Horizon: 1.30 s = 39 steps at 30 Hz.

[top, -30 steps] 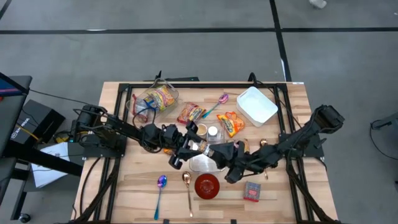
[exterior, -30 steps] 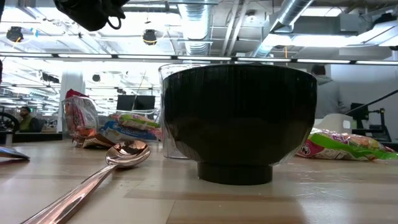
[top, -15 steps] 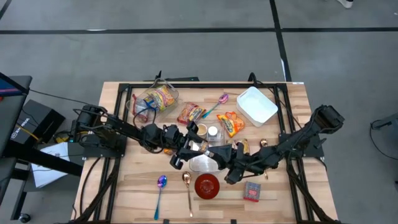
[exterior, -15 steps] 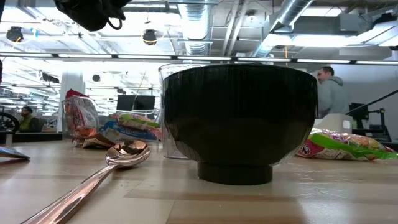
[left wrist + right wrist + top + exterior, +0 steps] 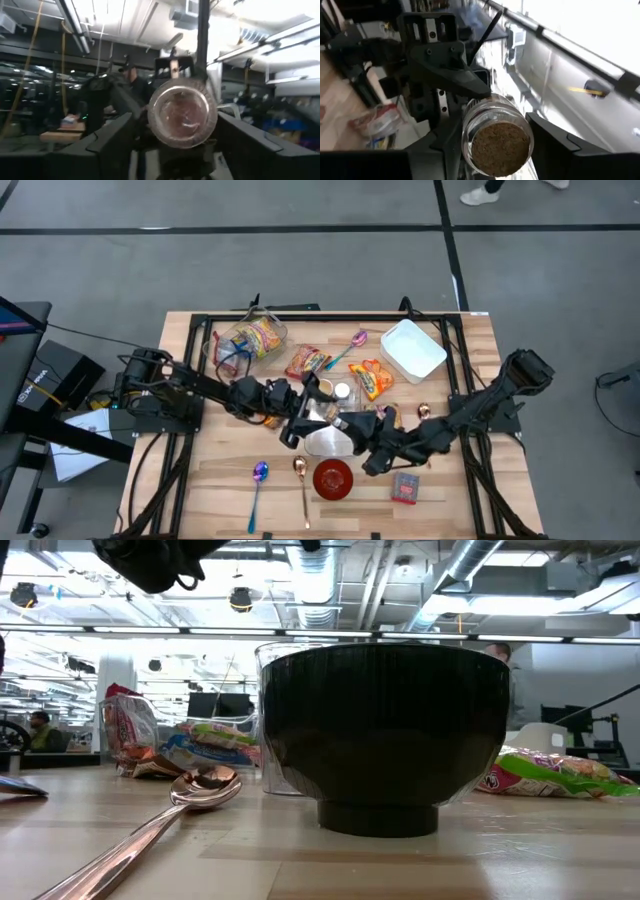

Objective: Pick & Place Food Item
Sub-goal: Put the brown spice bottle into the bottom transparent bin

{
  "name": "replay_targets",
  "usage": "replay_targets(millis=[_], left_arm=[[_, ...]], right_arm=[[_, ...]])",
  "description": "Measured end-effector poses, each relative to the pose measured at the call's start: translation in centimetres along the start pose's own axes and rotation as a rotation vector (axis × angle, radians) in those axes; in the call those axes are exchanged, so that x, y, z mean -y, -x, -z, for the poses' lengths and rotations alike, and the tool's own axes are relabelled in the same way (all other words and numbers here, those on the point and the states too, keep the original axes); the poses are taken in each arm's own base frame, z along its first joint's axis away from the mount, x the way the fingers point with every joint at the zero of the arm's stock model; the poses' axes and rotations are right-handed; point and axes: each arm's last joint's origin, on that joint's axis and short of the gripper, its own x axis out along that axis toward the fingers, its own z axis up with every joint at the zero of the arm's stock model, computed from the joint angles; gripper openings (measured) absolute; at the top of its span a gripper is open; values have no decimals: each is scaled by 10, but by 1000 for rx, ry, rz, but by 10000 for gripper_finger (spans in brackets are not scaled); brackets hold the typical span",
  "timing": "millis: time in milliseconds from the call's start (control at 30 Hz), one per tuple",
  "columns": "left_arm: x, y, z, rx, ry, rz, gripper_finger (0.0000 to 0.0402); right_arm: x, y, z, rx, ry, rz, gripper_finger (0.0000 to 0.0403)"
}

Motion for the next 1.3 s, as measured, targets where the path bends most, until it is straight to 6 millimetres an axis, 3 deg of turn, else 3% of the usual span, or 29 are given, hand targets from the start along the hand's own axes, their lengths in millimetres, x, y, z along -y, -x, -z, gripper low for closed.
replay_targets(millis=[267, 433, 567, 733, 900, 1167, 1300], left_arm=[[-27, 6, 2, -177, -164, -151, 296], [-32, 21, -17, -350, -341, -243, 296], [-21, 38, -38, -443, -410, -228, 296], [-1, 65, -66, -429, -428, -174, 296], [15, 95, -85, -357, -430, -132, 296], [20, 127, -97, -282, -430, -161, 296], [20, 130, -99, -272, -430, -164, 296]], right_arm=[[9, 14, -12, -122, -53, -2, 174], [16, 26, -16, -192, -106, -13, 174], [21, 30, -14, -189, -193, -41, 174], [12, 20, 4, -192, -321, -151, 174], [15, 6, 29, -187, -495, -224, 174], [41, -23, 59, -300, -854, -508, 174], [32, -40, 64, -388, -927, -678, 174]])
